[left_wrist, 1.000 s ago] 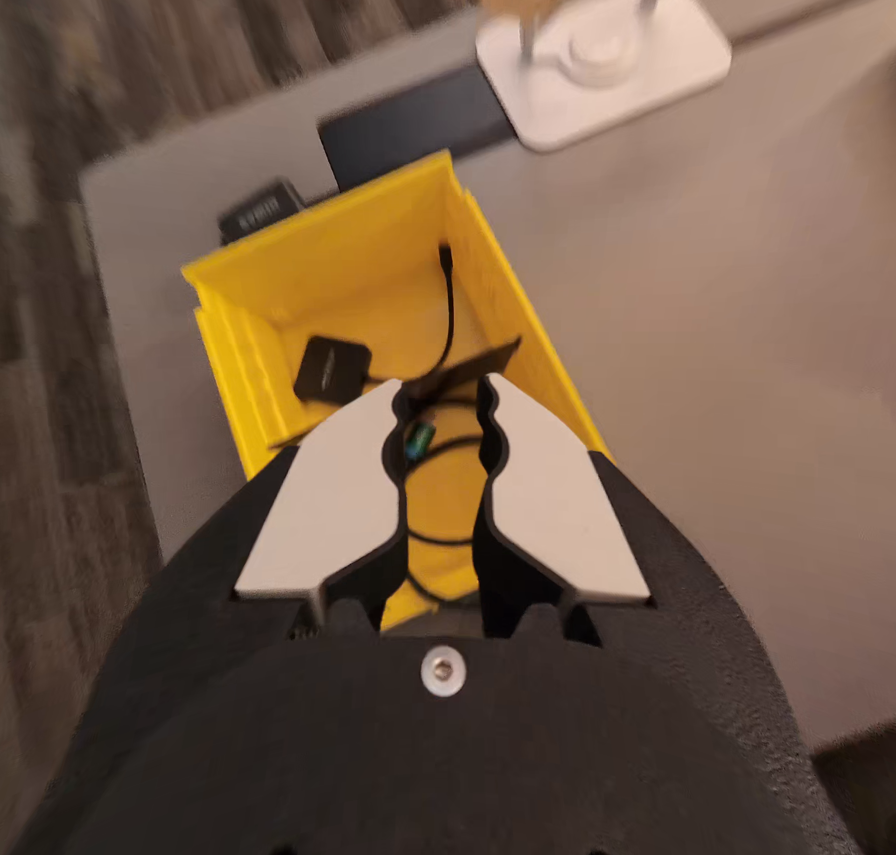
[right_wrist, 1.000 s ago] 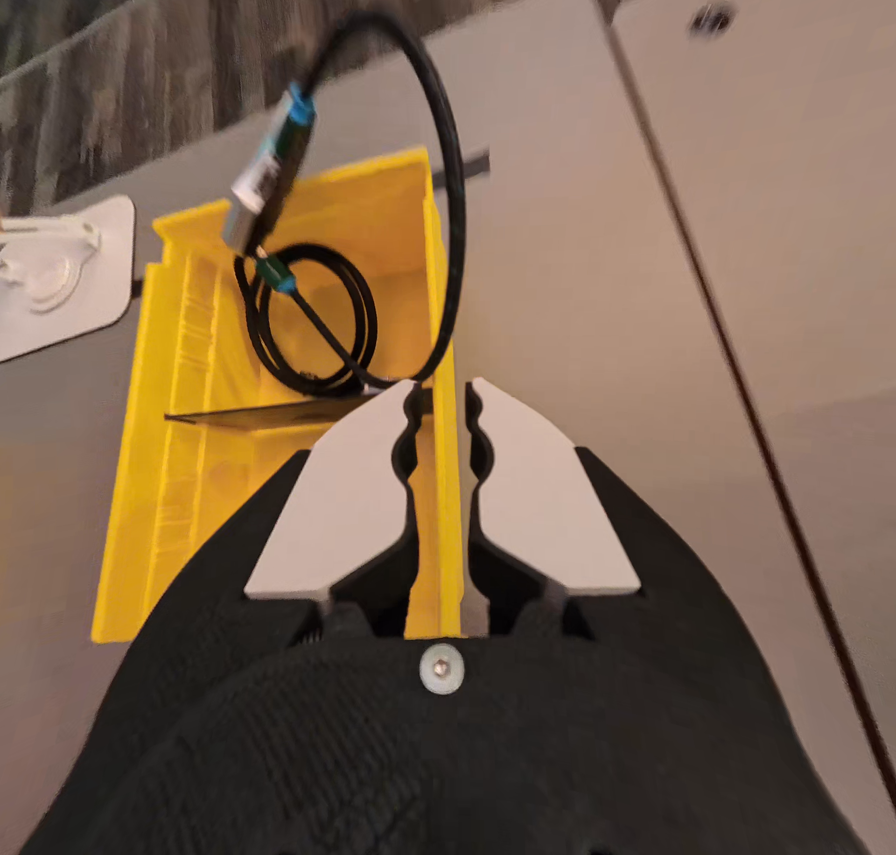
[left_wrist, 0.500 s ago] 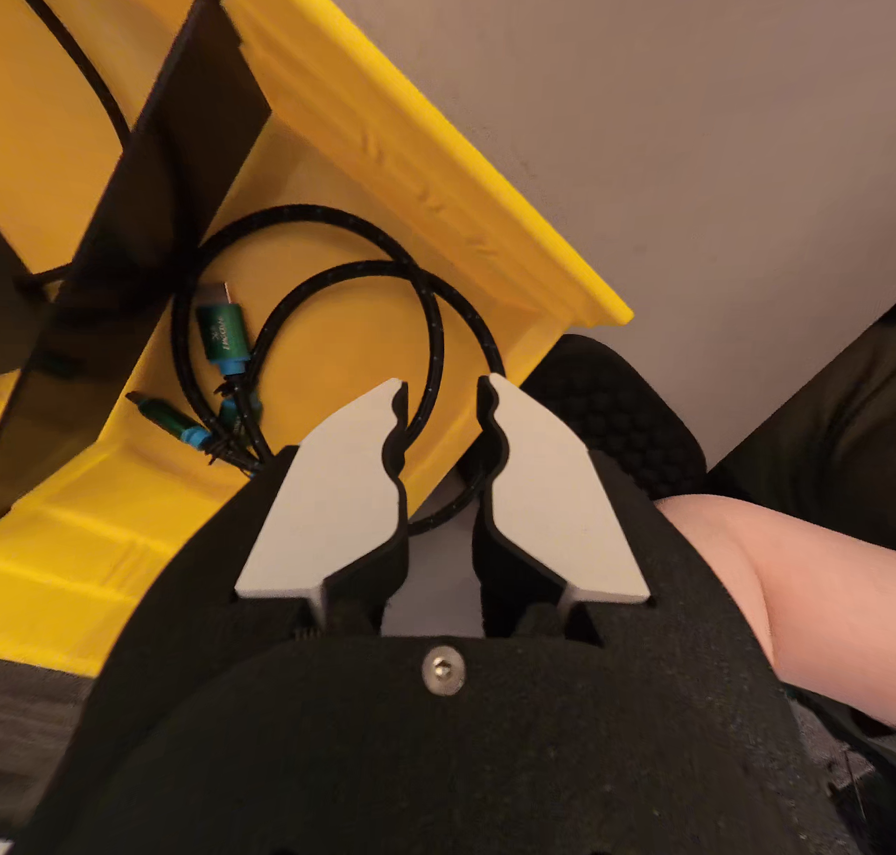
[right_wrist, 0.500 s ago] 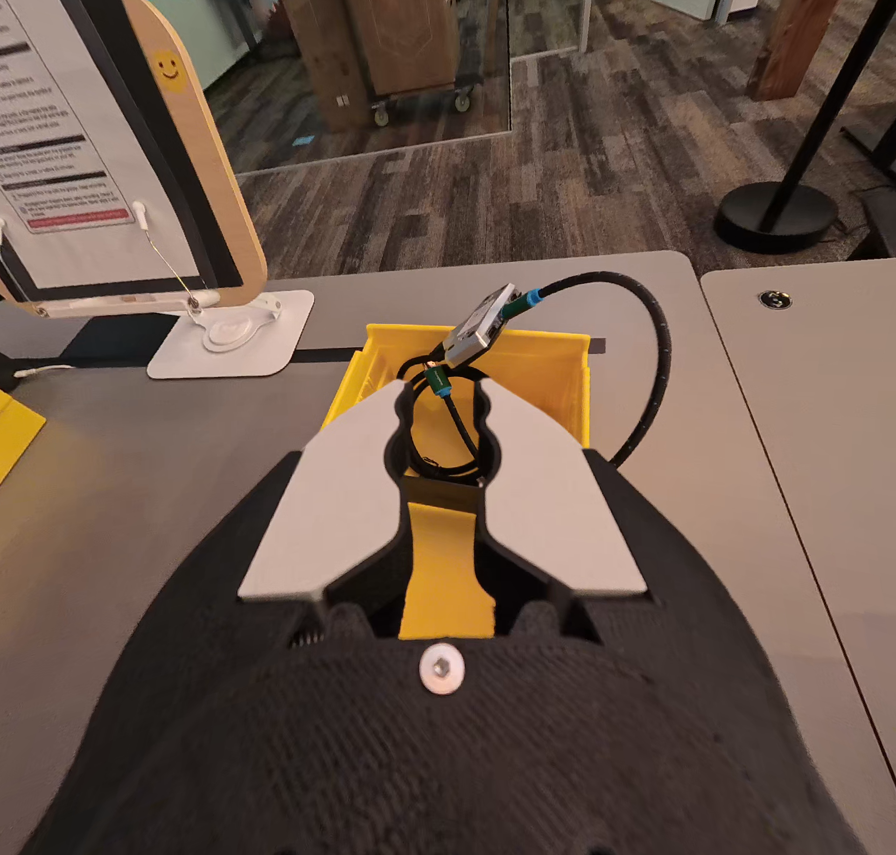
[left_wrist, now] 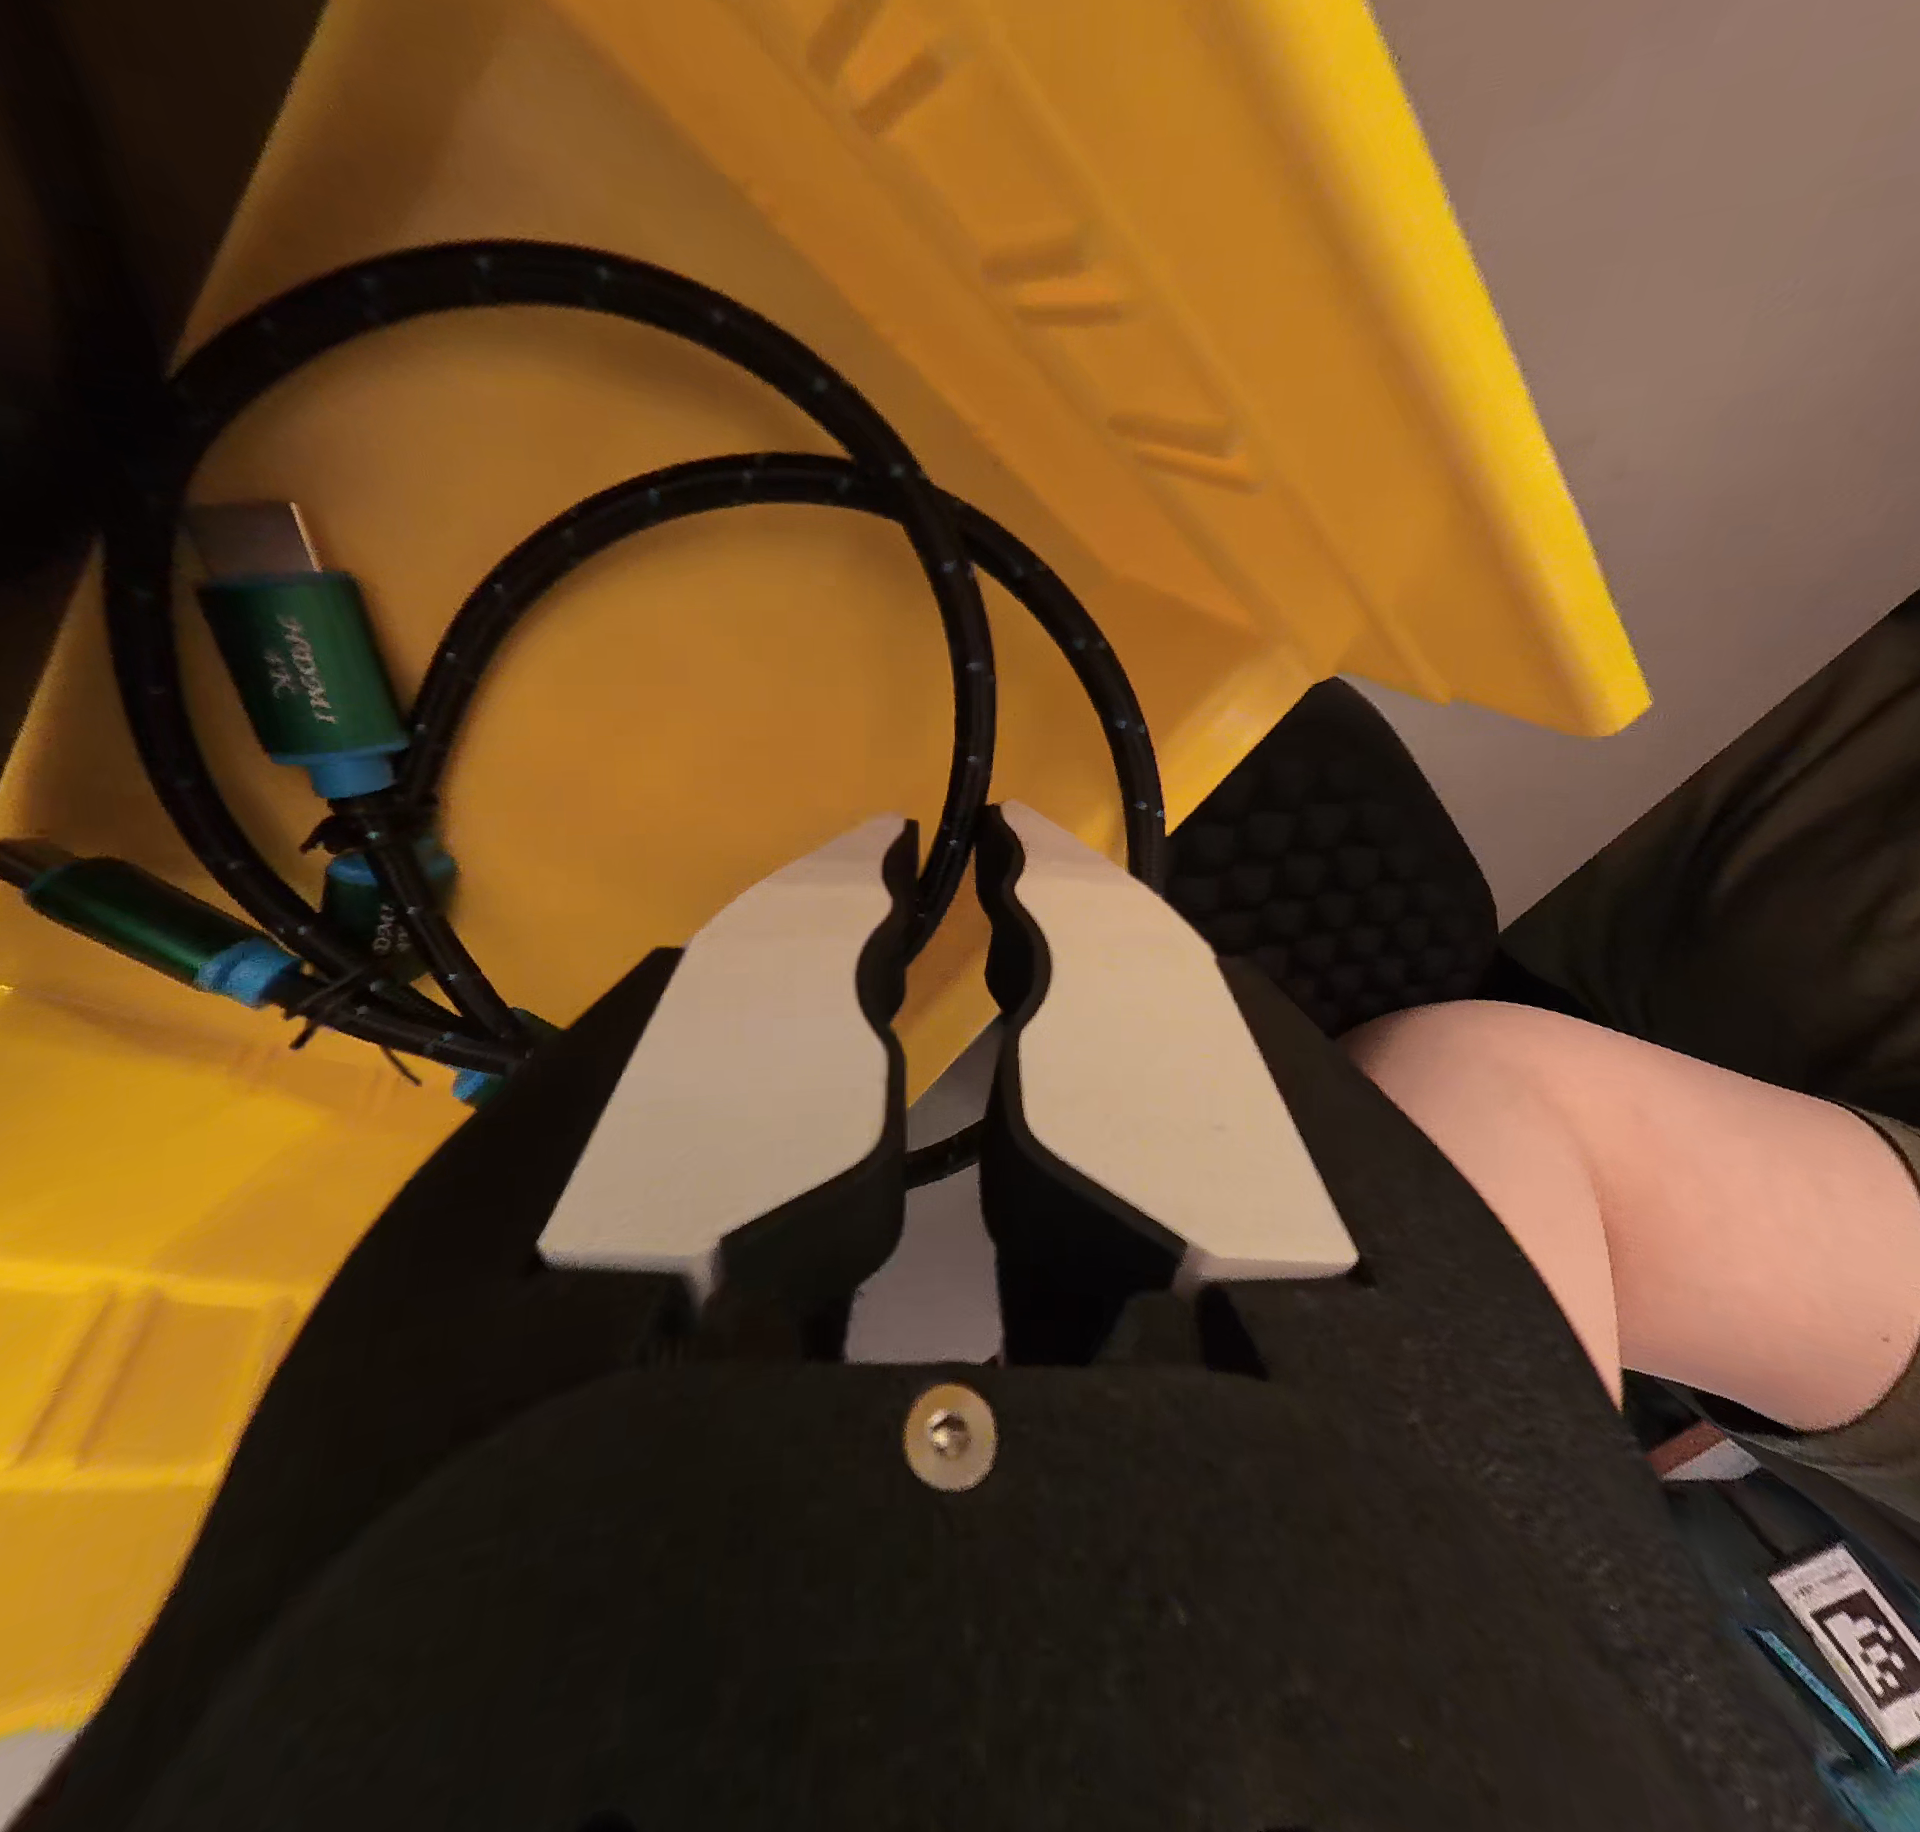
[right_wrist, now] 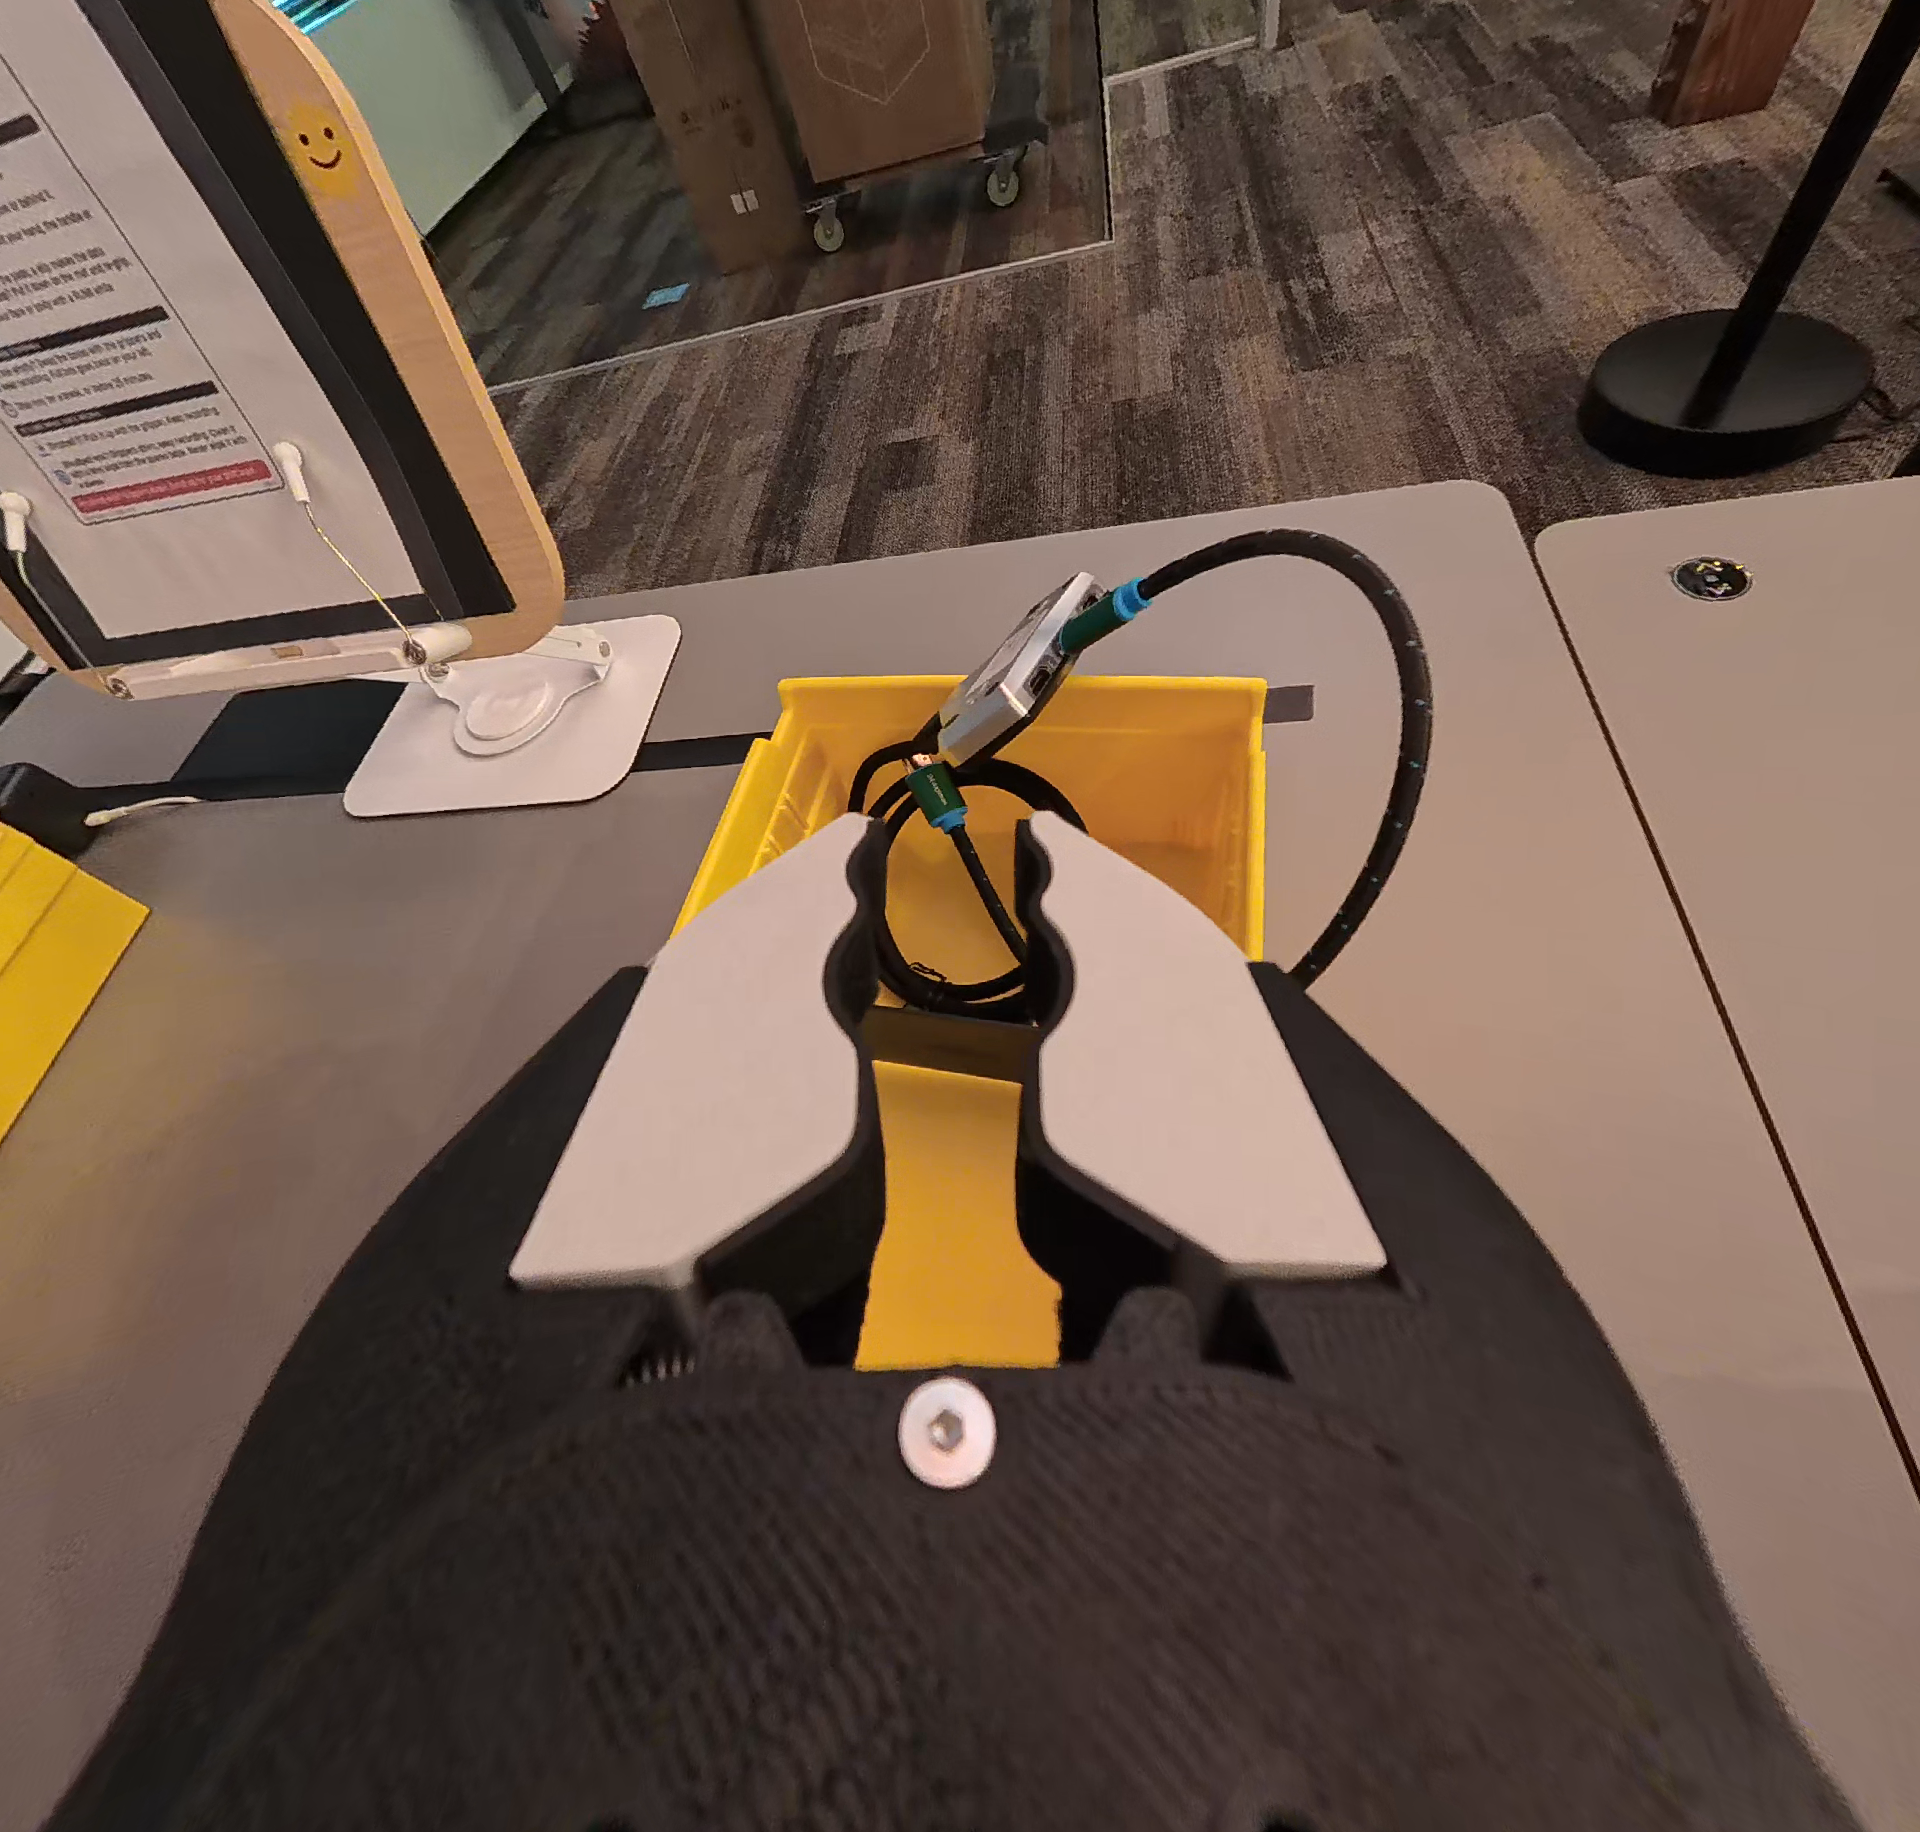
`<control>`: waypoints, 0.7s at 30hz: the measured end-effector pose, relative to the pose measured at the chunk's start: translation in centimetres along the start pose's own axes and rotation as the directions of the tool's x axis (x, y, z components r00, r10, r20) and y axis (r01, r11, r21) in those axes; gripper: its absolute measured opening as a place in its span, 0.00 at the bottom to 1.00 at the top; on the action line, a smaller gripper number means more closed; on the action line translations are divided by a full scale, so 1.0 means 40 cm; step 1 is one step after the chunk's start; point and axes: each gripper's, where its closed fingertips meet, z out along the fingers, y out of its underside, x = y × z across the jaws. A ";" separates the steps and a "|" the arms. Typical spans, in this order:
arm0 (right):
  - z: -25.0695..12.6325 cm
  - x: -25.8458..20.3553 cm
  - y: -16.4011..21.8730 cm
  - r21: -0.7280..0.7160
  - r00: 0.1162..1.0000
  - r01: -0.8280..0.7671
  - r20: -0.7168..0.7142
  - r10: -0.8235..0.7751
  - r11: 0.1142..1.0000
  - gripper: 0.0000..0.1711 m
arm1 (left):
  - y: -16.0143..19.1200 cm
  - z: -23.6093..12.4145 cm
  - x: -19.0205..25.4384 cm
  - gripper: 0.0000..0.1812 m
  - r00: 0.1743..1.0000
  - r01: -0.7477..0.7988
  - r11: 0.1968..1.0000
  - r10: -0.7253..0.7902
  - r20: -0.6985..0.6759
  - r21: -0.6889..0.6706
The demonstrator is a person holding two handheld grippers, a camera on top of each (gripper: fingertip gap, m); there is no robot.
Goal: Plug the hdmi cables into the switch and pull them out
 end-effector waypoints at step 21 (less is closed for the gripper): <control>0.030 -0.063 0.003 -0.038 0.993 0.120 -0.007 -0.120 0.992 0.14 | -0.068 -0.462 0.014 0.04 0.706 -0.261 0.782 -0.245 0.665 0.566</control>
